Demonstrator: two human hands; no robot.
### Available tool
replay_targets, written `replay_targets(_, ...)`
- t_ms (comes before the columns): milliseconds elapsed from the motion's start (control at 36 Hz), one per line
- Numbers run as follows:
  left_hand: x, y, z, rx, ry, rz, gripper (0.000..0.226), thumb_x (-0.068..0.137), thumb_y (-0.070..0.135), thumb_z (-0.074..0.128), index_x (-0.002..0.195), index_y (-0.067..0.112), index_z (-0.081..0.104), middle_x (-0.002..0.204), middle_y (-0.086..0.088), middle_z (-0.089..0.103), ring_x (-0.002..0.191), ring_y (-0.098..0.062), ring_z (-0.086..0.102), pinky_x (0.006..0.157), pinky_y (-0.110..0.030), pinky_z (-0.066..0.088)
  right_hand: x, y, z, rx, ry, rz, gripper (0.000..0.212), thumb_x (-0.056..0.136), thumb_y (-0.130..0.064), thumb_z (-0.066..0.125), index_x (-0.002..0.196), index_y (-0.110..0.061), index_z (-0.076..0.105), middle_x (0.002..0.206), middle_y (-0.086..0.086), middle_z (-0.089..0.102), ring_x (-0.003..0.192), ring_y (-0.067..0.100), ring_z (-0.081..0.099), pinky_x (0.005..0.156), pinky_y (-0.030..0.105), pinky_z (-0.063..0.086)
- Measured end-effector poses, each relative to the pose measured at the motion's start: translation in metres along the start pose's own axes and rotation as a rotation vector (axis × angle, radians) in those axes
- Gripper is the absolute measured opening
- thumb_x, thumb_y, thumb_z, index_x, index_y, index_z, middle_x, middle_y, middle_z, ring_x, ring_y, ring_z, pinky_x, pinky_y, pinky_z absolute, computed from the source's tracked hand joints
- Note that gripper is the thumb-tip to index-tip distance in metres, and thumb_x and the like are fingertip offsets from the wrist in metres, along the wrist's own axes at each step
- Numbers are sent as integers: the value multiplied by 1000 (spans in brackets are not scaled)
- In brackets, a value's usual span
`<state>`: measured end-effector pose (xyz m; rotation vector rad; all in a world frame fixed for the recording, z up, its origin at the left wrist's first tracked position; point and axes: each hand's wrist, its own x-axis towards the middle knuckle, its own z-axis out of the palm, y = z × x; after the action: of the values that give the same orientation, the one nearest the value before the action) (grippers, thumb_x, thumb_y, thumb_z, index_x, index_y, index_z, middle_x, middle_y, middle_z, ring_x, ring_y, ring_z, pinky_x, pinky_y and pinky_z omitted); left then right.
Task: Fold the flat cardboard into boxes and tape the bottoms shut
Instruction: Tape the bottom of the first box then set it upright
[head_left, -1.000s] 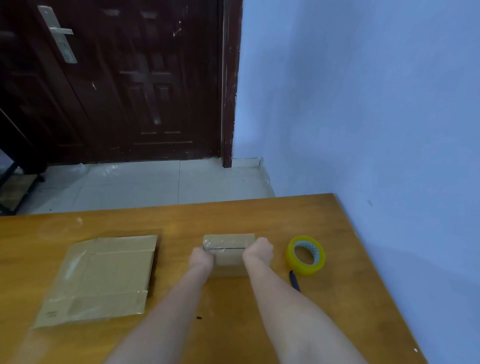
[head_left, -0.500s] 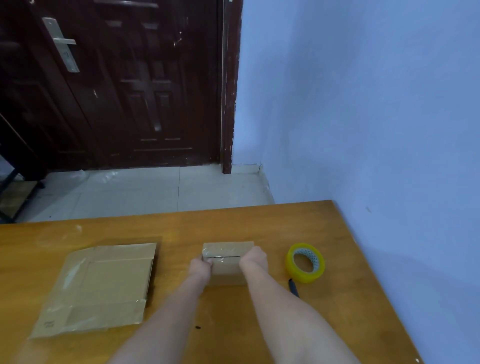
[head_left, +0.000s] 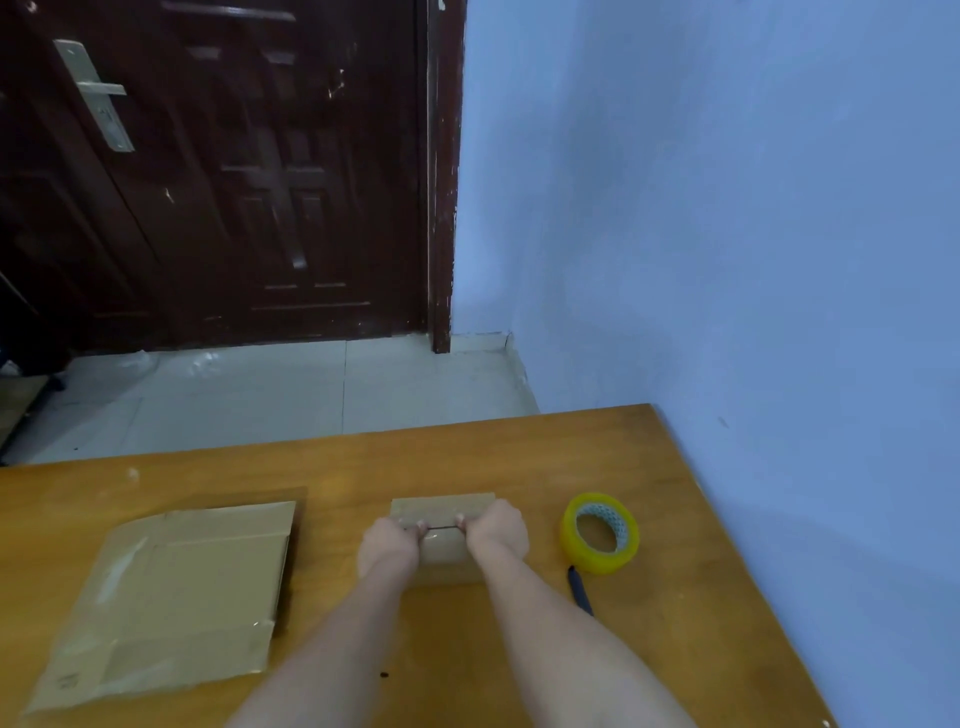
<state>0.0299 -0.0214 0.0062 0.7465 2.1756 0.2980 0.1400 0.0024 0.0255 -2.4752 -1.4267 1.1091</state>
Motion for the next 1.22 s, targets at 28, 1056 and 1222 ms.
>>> replay_targets(28,1,0,0,-14,5,-1,43,88,38,62,108,0,64,116,-18,65,106,-33,62,84,-33,48,2,1,0,5,3,-3,46,81,-45,70,111,-11,65,117,7,66,108,25,63,81,31,52)
replay_targets(1056,23,-6,-15,-185,-2,-81,47,91,39,57,112,-3,61,115,-20,63,106,-36,60,84,-36,48,35,12,-17,68,-98,-31,35,93,-28,60,112,1,62,119,17,63,109,31,60,75,28,44)
replay_targets(1222,23,-11,-13,-398,-50,-145,39,93,31,56,101,-7,60,107,-23,61,103,-39,57,93,-44,50,33,16,-18,66,-107,-20,34,97,-28,54,111,1,65,115,16,66,105,30,62,71,28,43)
